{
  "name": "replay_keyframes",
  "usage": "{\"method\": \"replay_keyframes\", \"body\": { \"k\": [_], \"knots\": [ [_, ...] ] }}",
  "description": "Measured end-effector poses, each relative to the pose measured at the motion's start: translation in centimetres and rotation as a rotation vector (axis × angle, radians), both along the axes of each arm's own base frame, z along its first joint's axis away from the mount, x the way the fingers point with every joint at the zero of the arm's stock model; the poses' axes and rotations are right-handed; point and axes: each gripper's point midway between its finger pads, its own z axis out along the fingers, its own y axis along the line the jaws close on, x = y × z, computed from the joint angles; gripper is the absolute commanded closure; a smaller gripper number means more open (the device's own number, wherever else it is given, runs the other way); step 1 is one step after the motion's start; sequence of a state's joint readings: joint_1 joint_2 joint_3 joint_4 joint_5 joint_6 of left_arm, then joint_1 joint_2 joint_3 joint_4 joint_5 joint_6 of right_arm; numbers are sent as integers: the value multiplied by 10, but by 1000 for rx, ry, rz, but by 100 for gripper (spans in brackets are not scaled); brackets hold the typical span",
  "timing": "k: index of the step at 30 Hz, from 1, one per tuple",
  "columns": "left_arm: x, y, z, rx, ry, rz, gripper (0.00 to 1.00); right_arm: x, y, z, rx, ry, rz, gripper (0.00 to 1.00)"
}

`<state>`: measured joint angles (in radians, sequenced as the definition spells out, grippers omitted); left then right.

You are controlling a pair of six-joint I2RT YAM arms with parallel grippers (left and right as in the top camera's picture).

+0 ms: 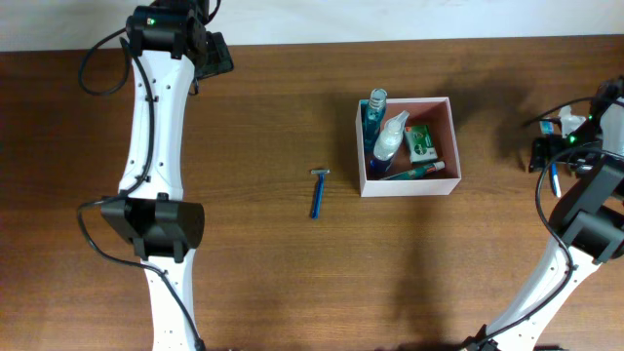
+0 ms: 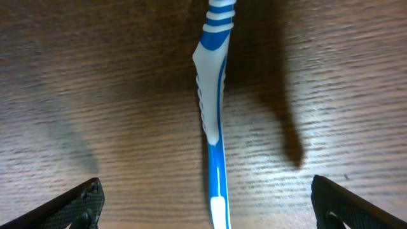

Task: Pack container
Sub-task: 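Lower the right gripper onto the toothbrush handle and close it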

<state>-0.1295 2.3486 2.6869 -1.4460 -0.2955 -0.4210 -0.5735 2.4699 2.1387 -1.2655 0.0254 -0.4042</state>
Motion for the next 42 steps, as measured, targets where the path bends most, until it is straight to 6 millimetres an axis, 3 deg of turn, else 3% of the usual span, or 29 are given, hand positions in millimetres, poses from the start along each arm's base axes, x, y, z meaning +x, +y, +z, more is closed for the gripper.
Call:
{"method": "replay_keyframes", "body": {
  "k": [10, 13, 22, 29, 38, 42],
  "knots": [
    [0, 0, 0, 0, 0, 0, 1, 2, -1, -8, 3, 2, 0, 2],
    [0, 0, 0, 0, -1, 0, 1, 4, -1, -8, 1, -7, 8, 24],
    [2, 0, 1, -1, -10, 0, 1, 6, -3, -8, -4, -16, 10, 77],
    [3, 0, 2, -2, -15, 0, 1, 6, -3, -8, -7, -17, -12, 95],
    [5, -1, 3, -3, -23, 0, 1, 0, 1, -7, 8, 8, -88, 96],
    [8, -1, 4, -5, -36, 0, 1, 2, 7, 10, 22, 21, -102, 96]
  ]
}}
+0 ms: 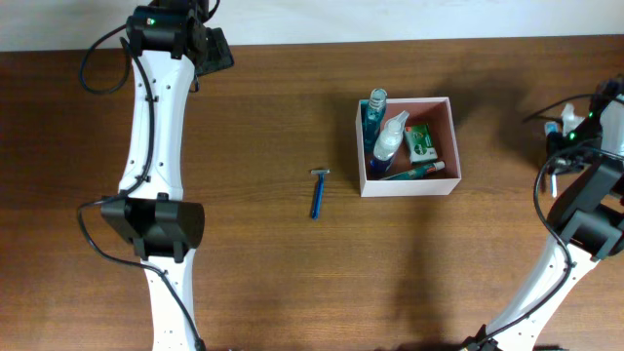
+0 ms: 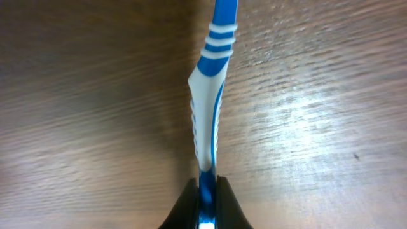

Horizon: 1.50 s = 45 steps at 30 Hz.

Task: Pack container
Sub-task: 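Lower the right gripper onto the toothbrush handle and close it, then lift the toothbrush and lower it into the pink box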

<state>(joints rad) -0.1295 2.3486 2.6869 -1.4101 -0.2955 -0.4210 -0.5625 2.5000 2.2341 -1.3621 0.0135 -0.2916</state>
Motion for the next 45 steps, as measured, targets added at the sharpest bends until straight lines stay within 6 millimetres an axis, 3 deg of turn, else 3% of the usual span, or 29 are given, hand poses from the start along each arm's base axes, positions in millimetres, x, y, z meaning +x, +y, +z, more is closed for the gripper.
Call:
{"method": "replay_keyframes", "body": {
  "k": [4, 9, 12, 16, 23, 30, 33, 45],
  "knots": [
    [1, 0, 0, 0, -2, 0, 1, 16, 15, 39, 24, -53, -3, 97],
    [1, 0, 0, -1, -4, 0, 1, 36, 57, 102, 89, -148, -12, 96],
    [1, 0, 1, -1, -5, 0, 1, 56, 89, 128, 135, -238, -11, 96],
    [1, 0, 1, -1, -5, 0, 1, 71, 133, 144, 198, -282, 33, 96],
    [1, 0, 1, -1, -5, 0, 1, 84, 209, 147, 253, -276, 160, 96],
    [1, 0, 1, -1, -5, 0, 1, 80, 264, 134, 240, -210, 276, 96],
    [1, 0, 1, -1, -5, 0, 1, 75, 274, 125, 237, -171, 297, 96],
    [1, 0, 1, -1, -5, 0, 1, 58, 278, 100, 278, -62, 257, 96]
  ]
}}
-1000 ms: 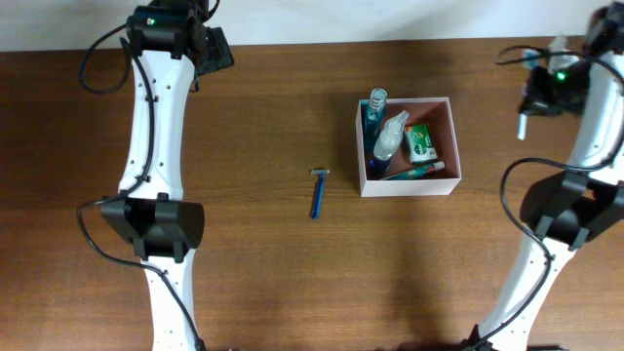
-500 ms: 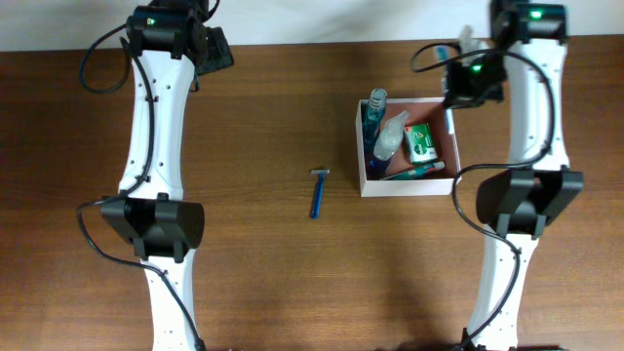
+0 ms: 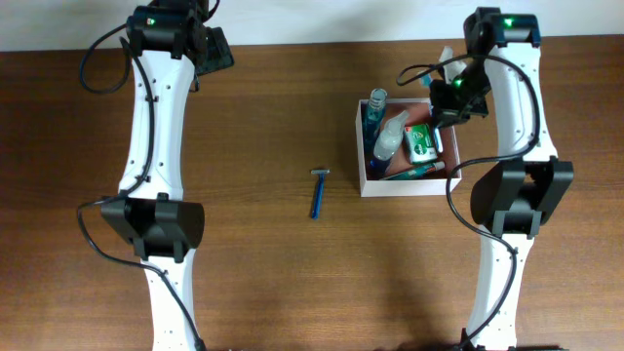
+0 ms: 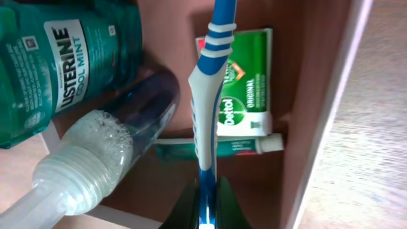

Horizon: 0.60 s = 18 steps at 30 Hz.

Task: Pack container
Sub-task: 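Lift the toothbrush and lower it into the pink box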

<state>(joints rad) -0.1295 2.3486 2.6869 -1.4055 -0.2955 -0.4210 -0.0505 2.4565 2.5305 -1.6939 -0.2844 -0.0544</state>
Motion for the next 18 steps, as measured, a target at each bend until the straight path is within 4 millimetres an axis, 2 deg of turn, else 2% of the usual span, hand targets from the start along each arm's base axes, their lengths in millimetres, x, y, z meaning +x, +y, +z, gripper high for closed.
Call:
{"method": "replay_keyframes", "body": {
  "k": [6, 11, 16, 18],
  "knots": [
    [0, 0, 0, 0, 0, 0, 0, 2, 4, 0, 20, 8, -44, 96],
    [0, 0, 0, 0, 0, 0, 1, 16, 4, 1, 24, -40, -83, 96],
    [-1, 0, 0, 0, 4, 0, 1, 0, 4, 1, 24, 31, -104, 96],
    [-1, 0, -1, 0, 4, 0, 1, 0, 4, 1, 23, 32, -109, 96]
  ]
}}
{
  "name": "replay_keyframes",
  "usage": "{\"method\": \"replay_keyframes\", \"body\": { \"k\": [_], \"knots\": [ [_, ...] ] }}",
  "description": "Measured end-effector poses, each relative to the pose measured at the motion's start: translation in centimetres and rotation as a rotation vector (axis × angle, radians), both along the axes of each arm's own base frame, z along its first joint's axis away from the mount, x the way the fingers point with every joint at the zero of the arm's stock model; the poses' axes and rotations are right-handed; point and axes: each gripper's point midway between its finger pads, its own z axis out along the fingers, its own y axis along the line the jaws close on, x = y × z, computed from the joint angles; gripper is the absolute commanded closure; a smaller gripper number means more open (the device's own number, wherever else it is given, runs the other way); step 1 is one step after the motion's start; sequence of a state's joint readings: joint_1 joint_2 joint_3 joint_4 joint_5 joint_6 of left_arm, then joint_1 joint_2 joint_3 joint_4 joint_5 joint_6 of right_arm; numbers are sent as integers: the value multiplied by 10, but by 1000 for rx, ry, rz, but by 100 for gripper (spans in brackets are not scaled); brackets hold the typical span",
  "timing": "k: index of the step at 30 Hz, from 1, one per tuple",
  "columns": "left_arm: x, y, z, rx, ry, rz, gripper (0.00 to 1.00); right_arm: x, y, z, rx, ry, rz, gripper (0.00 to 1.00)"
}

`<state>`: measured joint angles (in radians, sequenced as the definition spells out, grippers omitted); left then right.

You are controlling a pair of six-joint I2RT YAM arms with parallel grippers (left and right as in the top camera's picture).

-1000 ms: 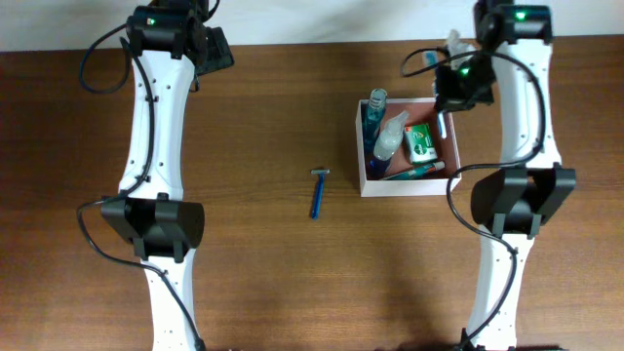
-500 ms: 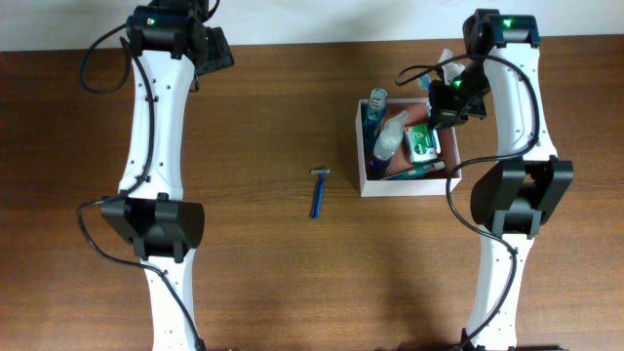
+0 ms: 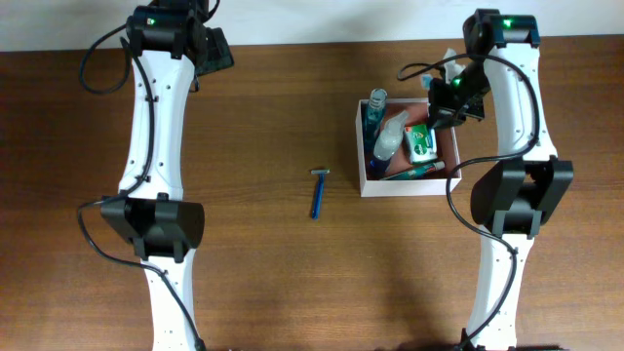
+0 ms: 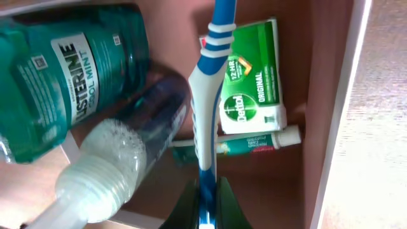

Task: Pack container
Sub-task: 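Lift the toothbrush and lower it into the pink box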

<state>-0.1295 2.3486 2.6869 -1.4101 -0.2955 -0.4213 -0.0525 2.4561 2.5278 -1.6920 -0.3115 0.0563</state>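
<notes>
The pink open box [image 3: 450, 107] stands right of centre and holds a green mouthwash bottle [image 4: 60, 83], a clear spray bottle [image 4: 111, 168], a green soap carton [image 4: 251, 83] and a small toothpaste tube [image 4: 254, 141]. My right gripper [image 4: 206, 200] is shut on the blue-and-white toothbrush [image 4: 210, 89], which hangs over the inside of the box. From overhead the right gripper [image 3: 444, 97] is above the box's right half. A blue razor [image 3: 317, 192] lies on the table left of the box. The left gripper [image 3: 216, 51] rests at the far back left; its jaws cannot be made out.
The brown wooden table [image 3: 292, 273] carries nothing else apart from the two arm bases near the front. The box's right wall [image 4: 343, 89] stands close beside the toothbrush.
My right gripper with the toothbrush has shifted slightly toward the box's middle and lower over its contents. The left arm and the razor have not moved.
First my right gripper stood open around the toothbrush lying at the table's far right edge. Then it was shut on the brush's handle there. Later it held the brush over the pink box, and now it is a little further in.
</notes>
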Motion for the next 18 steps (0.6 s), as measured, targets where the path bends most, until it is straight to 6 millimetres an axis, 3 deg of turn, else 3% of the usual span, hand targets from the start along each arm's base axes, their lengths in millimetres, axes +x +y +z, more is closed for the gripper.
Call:
{"method": "replay_keyframes", "body": {
  "k": [7, 12, 18],
  "knots": [
    [0, 0, 0, 0, -1, 0, 1, -1, -3, 14, -3, -28, -6, 96],
    [0, 0, 0, 0, -1, 0, 1, -8, -4, 63, -17, -140, -10, 96],
    [0, 0, 0, 0, 0, 0, 1, -40, -11, 129, -79, -271, -17, 97]
  ]
}}
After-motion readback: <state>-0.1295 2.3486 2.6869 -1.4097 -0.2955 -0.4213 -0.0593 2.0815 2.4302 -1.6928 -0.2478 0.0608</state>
